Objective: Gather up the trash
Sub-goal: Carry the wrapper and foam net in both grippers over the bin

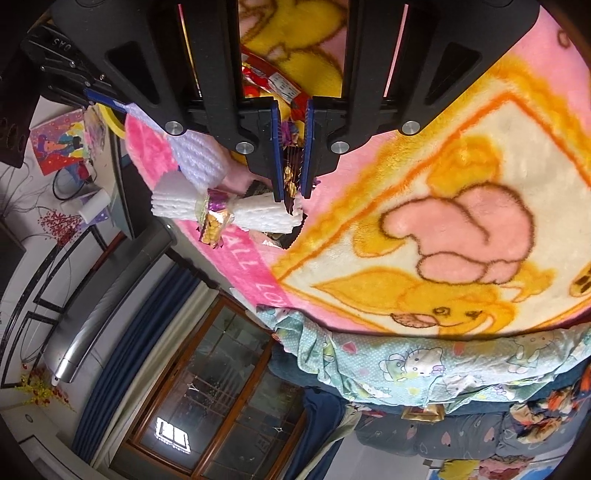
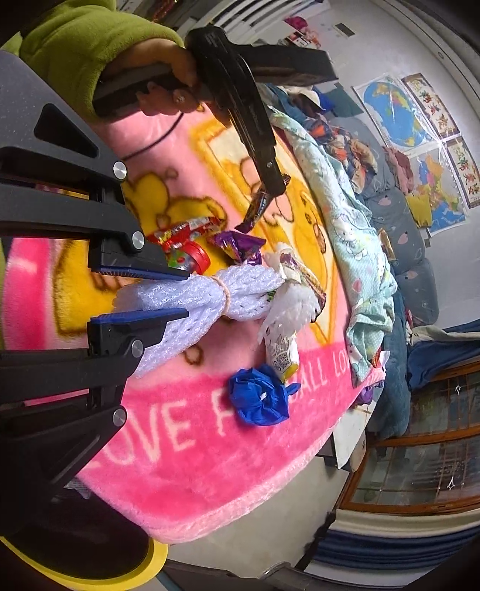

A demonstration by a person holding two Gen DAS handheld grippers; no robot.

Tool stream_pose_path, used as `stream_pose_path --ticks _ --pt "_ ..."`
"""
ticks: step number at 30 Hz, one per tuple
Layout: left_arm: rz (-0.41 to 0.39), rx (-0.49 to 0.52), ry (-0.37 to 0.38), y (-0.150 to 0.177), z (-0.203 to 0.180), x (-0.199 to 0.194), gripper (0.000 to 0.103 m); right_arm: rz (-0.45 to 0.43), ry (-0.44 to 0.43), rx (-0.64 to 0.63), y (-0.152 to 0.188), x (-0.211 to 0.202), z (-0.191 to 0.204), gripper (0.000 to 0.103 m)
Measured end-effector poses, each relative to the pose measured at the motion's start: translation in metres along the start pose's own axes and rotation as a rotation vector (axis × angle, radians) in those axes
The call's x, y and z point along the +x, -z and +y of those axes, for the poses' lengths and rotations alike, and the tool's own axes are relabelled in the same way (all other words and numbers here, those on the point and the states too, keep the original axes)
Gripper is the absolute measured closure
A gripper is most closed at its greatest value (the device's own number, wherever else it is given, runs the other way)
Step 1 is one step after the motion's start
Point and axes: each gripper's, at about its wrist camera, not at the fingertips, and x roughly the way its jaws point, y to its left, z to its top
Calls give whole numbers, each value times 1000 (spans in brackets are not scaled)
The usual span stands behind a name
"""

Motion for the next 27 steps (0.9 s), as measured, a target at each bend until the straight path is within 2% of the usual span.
stream_pose_path --ticks 4,10,13,17,19,27 --pt "-16 4 20 -2 -4 -9 98 16 13 -1 6 -13 -2 89" --pt "-42 9 53 -4 -14 -21 98 41 104 26 23 -32 -21 89" --pt "-48 16 72 -4 -20 -25 98 40 104 64 31 -41 -31 89" --pt "-47 32 96 -2 -31 -28 98 95 116 109 45 -39 -44 89" --pt "-48 41 109 0 -37 -30 98 106 96 131 52 -40 -47 89" --pt "-44 92 156 6 -64 -34 98 9 50 103 51 -68 -36 89"
